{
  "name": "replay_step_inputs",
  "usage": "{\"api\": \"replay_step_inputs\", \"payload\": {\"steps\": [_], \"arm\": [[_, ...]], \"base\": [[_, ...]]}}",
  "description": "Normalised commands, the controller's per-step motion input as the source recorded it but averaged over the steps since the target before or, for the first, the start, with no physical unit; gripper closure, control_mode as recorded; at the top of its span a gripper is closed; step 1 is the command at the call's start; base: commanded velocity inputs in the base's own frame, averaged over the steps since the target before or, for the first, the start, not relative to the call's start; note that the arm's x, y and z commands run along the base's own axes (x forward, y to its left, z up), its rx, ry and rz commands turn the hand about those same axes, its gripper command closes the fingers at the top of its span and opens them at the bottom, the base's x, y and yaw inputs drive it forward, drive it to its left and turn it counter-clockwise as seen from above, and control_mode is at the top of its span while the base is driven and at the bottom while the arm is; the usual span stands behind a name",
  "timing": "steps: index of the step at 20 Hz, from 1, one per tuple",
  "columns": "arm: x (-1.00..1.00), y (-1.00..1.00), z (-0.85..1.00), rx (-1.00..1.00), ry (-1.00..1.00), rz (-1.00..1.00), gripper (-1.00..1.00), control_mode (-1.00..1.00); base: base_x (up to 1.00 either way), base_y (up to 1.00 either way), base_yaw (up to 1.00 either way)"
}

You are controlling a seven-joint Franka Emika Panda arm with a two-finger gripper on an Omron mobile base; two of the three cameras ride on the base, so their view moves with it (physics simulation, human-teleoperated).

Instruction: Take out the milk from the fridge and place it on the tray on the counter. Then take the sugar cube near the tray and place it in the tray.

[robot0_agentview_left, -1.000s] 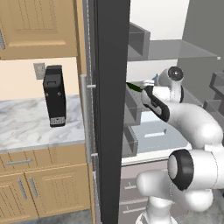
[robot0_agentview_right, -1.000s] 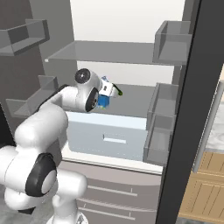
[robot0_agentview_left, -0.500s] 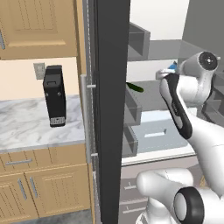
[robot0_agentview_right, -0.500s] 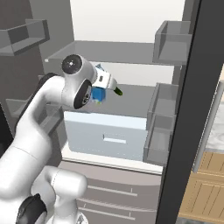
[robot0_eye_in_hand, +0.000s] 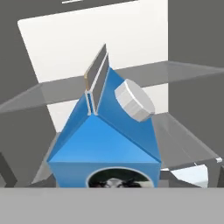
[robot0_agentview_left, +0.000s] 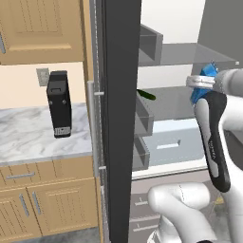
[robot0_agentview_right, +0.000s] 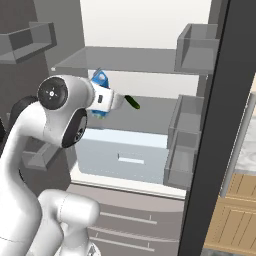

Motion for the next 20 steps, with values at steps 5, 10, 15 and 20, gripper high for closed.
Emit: {"api": "replay_step_inputs", "payload": {"steps": [5,10,15,20], "arm": [[-0.75,0.11,0.08,0.02,-0.09,0.05,1.0,-1.0],[-0.82,0.12,0.25,0.0,-0.02,0.0,1.0,-1.0],[-0.4,0.35,0.0,0.0,0.14,0.0,1.0,-1.0],[-0.15,0.15,0.05,0.0,0.22,0.0,1.0,-1.0]], "base": [[0.0,0.0,0.0],[0.0,0.0,0.0],[0.0,0.0,0.0],[0.0,0.0,0.0]]}}
